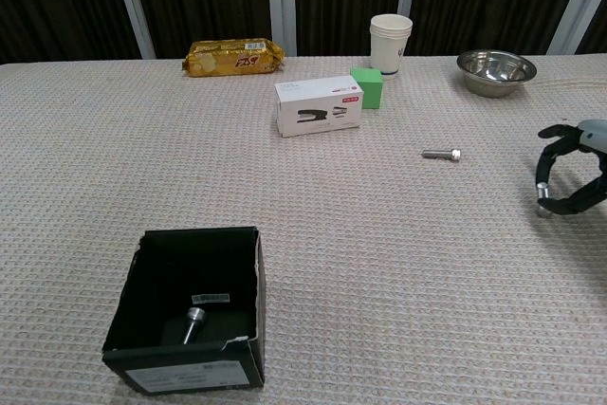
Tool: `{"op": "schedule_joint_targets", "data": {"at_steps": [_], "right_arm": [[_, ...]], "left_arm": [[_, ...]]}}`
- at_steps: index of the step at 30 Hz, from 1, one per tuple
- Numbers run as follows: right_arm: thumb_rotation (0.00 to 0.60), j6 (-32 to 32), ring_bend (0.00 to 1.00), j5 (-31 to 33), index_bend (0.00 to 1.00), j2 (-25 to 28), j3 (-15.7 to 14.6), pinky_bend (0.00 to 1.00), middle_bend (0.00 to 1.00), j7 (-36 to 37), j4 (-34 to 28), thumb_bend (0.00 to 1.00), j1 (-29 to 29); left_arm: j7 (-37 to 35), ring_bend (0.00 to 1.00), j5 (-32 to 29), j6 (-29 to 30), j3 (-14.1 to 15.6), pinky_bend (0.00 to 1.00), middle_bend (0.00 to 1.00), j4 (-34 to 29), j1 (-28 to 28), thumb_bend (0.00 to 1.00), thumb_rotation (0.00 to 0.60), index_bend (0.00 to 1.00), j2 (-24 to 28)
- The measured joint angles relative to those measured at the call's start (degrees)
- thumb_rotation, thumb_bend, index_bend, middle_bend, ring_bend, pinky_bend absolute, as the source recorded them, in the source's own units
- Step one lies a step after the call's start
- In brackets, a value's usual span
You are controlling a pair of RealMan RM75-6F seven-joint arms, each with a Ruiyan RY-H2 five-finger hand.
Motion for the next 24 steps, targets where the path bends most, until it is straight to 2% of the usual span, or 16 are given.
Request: {"op": "schedule_joint_targets", "data": {"at_steps": [24], "right_arm": [[0.600,-1.8,0.00,2.5,0.58,5.0,0.9,0.00,0.00,2.7,-0.4,0.35,0.2]], "left_arm": [[1.0,0.00,0.0,0.1,0.1,0.12,0.01,-0.2,-0.1,0.04,0.600,0.05,-0.3]]}}
